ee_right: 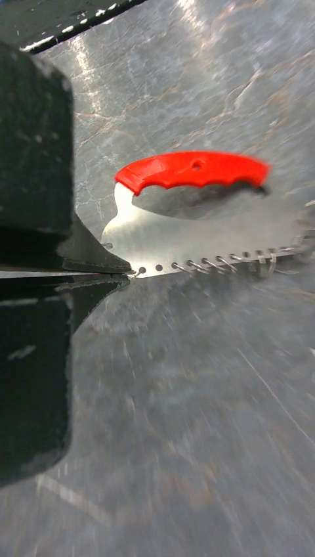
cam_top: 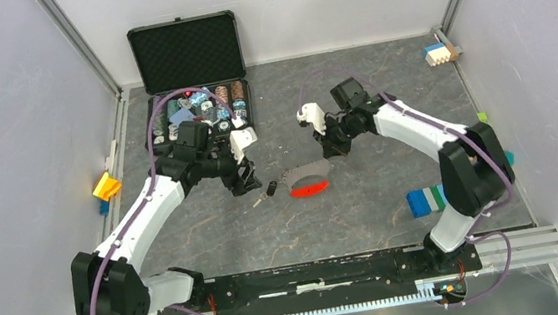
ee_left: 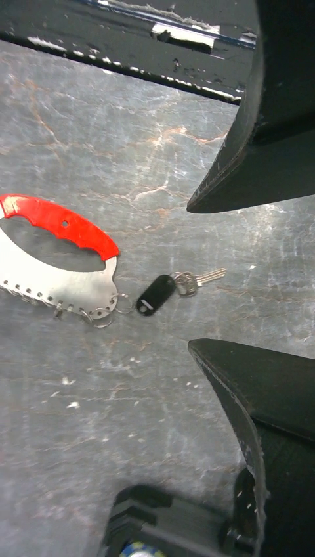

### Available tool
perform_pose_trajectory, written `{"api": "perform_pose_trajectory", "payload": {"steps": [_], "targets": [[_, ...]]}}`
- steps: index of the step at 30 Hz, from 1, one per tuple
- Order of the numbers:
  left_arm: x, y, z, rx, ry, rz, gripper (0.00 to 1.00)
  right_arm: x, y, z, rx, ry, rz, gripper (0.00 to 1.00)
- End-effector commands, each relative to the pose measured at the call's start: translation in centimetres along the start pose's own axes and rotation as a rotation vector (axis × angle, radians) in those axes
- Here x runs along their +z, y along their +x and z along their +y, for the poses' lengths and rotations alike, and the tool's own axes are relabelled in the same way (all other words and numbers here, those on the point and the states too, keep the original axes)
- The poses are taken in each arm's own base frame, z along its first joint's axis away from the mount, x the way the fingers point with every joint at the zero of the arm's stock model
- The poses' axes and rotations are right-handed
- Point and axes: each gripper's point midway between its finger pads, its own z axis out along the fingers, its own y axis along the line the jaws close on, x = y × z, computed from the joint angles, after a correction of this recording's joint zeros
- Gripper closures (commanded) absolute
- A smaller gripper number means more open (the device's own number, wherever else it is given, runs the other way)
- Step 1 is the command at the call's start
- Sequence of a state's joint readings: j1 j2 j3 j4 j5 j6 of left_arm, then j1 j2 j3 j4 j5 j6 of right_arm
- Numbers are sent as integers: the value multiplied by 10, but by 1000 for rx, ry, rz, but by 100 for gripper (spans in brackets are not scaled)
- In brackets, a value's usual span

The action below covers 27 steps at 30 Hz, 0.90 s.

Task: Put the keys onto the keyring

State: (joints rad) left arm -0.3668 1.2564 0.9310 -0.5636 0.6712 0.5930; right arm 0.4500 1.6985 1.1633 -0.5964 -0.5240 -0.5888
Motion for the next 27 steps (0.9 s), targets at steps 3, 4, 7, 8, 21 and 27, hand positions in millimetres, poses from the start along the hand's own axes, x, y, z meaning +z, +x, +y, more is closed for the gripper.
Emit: {"api": "perform_pose_trajectory", "payload": {"steps": [3, 4, 7, 8, 21, 27], "targets": [[-12, -82, -7, 69, 108, -226, 24, -86, -101, 19, -282, 37, -295, 100], [-15, -93, -8, 72, 123, -253, 25, -97, -111, 27, -320, 29, -337, 100], [-20, -127, -13, 89, 161, -332, 26, -126, -137, 45, -410, 23, -448, 100], [-21, -137, -15, 90, 173, -358, 27, -135, -147, 51, -430, 25, -487, 100], [-27, -208, -71, 108, 335, -487, 43, -171, -181, 98, -467, -103, -688, 100], [-25, -204, -75, 104, 332, -480, 51, -164, -174, 106, -432, -140, -717, 100]]}}
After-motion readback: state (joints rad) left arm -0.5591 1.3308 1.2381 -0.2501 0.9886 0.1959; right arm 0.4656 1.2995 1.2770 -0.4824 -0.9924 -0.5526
